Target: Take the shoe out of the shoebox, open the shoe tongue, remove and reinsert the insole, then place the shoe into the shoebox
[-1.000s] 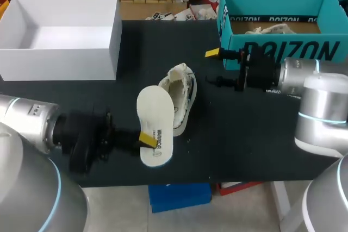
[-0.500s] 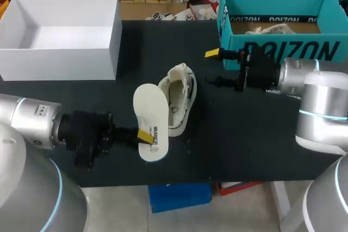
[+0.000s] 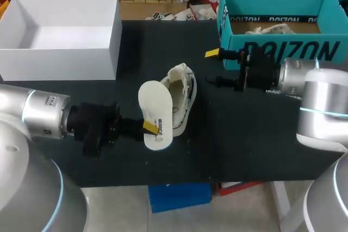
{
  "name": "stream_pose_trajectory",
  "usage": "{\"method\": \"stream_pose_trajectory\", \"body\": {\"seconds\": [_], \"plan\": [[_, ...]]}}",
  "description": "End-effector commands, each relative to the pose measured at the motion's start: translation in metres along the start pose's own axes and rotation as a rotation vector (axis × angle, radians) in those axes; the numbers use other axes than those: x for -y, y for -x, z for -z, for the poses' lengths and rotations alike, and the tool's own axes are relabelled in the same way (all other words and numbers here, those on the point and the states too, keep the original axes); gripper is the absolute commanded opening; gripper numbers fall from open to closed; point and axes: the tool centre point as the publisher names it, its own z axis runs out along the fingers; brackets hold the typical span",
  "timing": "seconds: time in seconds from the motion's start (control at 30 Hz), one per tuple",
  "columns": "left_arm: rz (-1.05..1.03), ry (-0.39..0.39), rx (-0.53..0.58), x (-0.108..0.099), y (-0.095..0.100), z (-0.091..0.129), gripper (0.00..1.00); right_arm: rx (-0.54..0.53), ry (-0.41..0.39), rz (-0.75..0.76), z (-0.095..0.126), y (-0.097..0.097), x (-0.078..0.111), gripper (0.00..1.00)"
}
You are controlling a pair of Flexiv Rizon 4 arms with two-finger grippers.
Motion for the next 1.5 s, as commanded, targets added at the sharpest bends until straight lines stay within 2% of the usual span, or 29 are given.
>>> {"method": "stream_pose_trajectory", "body": {"seconds": [0.03, 0.13, 0.17, 0.4, 0.6, 0.8, 0.93, 1.07, 1.27, 1.5], "plan": [[-0.047, -0.002, 0.009, 0.004, 0.000, -0.005, 0.00, 0.002, 0.004, 0.000, -0.001, 0.000, 0.001, 1.00], [-0.152, -0.029, 0.020, 0.011, -0.004, -0.013, 0.00, 0.002, 0.004, 0.000, -0.001, 0.000, 0.001, 1.00], [-0.164, -0.001, -0.017, 0.011, -0.007, -0.015, 0.00, 0.002, 0.004, 0.000, -0.001, 0.000, 0.001, 1.00], [-0.328, 0.007, -0.008, 0.010, -0.023, -0.023, 0.00, 0.002, 0.004, 0.000, -0.001, 0.000, 0.001, 1.00], [-0.375, 0.016, -0.004, -0.011, -0.042, -0.027, 0.00, 0.002, 0.004, 0.000, -0.001, 0.000, 0.001, 1.00], [-0.378, 0.020, 0.008, -0.040, -0.057, -0.030, 0.00, 0.002, 0.004, 0.000, -0.001, 0.000, 0.001, 1.00], [-0.415, -0.004, 0.029, -0.061, -0.064, -0.034, 0.00, 0.002, 0.004, 0.000, -0.001, 0.000, 0.001, 1.00], [-0.423, -0.058, -0.009, -0.081, -0.068, -0.041, 0.00, 0.002, 0.004, 0.000, -0.001, 0.000, 0.001, 1.00], [-0.431, -0.072, -0.026, -0.107, -0.065, -0.044, 0.00, 0.002, 0.004, 0.000, -0.001, 0.000, 0.001, 1.00], [-0.436, -0.092, -0.026, -0.125, -0.052, -0.044, 0.00, 0.002, 0.004, 0.000, -0.001, 0.000, 0.001, 1.00]]}}
